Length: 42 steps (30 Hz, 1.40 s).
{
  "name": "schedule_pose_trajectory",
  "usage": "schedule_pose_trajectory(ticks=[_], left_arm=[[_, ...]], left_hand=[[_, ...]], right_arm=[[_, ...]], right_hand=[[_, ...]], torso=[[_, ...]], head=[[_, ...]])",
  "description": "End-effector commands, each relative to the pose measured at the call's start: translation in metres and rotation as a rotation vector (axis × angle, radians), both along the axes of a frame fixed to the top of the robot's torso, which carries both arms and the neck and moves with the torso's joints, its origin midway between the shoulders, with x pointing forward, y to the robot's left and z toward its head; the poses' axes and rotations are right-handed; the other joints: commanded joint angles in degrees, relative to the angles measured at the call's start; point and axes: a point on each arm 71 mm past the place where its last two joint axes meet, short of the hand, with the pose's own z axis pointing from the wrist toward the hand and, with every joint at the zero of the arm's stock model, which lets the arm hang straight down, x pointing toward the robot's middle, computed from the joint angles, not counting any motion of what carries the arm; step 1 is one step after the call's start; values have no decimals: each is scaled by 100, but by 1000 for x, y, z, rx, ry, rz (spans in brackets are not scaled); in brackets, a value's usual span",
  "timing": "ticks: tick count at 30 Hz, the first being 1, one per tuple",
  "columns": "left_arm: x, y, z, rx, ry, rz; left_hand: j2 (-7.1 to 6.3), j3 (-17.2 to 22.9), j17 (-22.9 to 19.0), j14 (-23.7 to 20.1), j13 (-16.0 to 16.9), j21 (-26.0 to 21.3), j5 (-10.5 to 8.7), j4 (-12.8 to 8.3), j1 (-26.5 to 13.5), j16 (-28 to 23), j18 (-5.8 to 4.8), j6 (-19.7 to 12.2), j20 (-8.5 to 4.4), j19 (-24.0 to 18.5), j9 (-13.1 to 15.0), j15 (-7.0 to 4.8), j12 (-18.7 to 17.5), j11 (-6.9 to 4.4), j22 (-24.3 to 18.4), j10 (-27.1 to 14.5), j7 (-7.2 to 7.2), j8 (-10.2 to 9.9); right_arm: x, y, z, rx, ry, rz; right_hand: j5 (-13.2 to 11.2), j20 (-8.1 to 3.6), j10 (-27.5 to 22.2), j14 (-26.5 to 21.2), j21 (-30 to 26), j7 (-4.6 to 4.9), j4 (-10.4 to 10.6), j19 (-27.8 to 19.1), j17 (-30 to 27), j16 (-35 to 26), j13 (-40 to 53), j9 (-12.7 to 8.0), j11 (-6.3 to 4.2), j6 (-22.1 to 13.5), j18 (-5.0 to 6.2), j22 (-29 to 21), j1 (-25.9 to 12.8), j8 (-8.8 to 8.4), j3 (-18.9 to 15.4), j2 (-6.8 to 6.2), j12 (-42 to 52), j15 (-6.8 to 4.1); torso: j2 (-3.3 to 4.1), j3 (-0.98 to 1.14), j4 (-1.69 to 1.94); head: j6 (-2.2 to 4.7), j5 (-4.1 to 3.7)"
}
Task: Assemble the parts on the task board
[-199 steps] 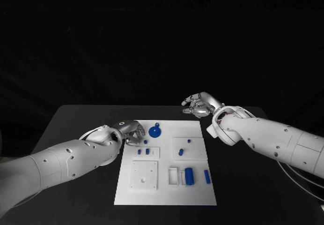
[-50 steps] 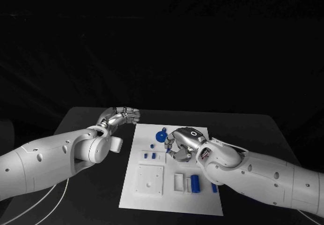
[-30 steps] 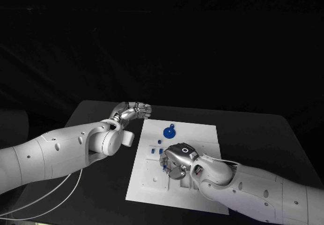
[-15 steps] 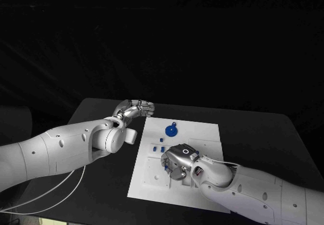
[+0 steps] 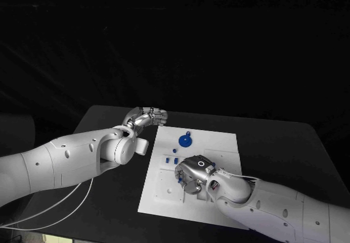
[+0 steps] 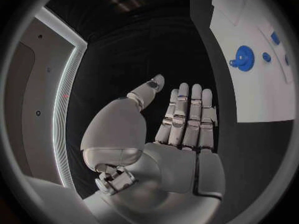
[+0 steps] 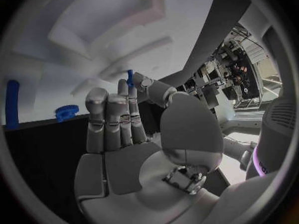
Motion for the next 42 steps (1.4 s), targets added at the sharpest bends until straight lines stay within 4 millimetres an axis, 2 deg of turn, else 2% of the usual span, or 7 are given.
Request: schedule_pose_trajectory(ticks=[1,28,31,35,36,39,42], left_arm=[[0,-2,2,-9,-9,-3],[0,-4,1,-10,-4,-11],[0,-4,1,-10,-3,-11],[0,-4,1,-10,-3,-10],[0,-3,1,-9,-2,-9],[0,-2,1,-9,-1,-9],[0,-1,1,-9,-1,-8]], left_hand=[[40,-40,7,12,-8,-40,-9,8,-27,-34,69,-25,33,14,-6,23,18,26,5,-1,14,26],[40,-42,15,13,-17,-49,-12,12,-31,-52,73,-30,36,15,-11,26,17,28,9,-4,16,29],[38,-43,16,13,-19,-51,-14,12,-32,-55,73,-32,37,14,-12,27,17,28,10,-5,16,29],[36,-44,16,11,-21,-53,-15,13,-33,-59,74,-34,38,14,-13,28,16,29,11,-8,17,29],[35,-44,17,11,-21,-53,-16,13,-33,-61,74,-34,38,13,-14,28,15,30,11,-9,17,29],[33,-46,18,9,-23,-55,-17,13,-34,-65,74,-37,39,13,-15,29,14,31,12,-11,18,28],[31,-47,19,8,-26,-58,-19,13,-35,-69,75,-39,40,12,-16,31,13,32,12,-14,19,28]], right_arm=[[1,-1,0,-2,-31,-17],[-3,3,-18,-64,58,-3],[-1,1,-18,-40,69,-12],[-1,-1,-17,-15,81,-18],[-1,-3,-16,0,85,-23],[-1,-6,-14,27,83,-27],[-4,-10,-11,57,77,-28]], right_hand=[[10,-32,331,11,38,4,-18,12,-6,2,-1,11,57,31,398,106,-5,30,20,48,-13,-28],[95,-24,286,-1,24,26,-32,-14,-42,-33,11,2,80,-15,398,98,-79,-16,28,55,-85,-8],[248,-8,119,-6,11,95,17,-29,-61,-46,-25,-36,147,-179,398,94,-157,-117,15,-40,-208,56],[288,3,-191,-25,-4,233,78,-37,-77,-50,-102,-106,274,-497,398,88,-249,-292,-109,-225,-415,176],[332,8,-362,-31,-11,306,90,-40,-80,-42,-152,-141,341,-661,398,86,-291,-377,-214,-308,-524,240],[437,19,-570,-69,-36,411,65,-68,-86,-32,-233,-199,433,-910,398,82,-353,-495,-463,-383,-664,325],[443,40,-815,-131,-78,441,26,-121,-95,-38,-331,-219,523,-1007,398,74,-458,-528,-728,-444,-805,419]], torso=[[0,-4,3],[0,0,-7],[-1,1,-7],[-2,1,-7],[-3,1,-6],[-2,2,-6],[-4,0,-6]], head=[[-5,1],[-53,12],[-52,11],[-51,8],[-51,8],[-50,6],[-44,-8]])
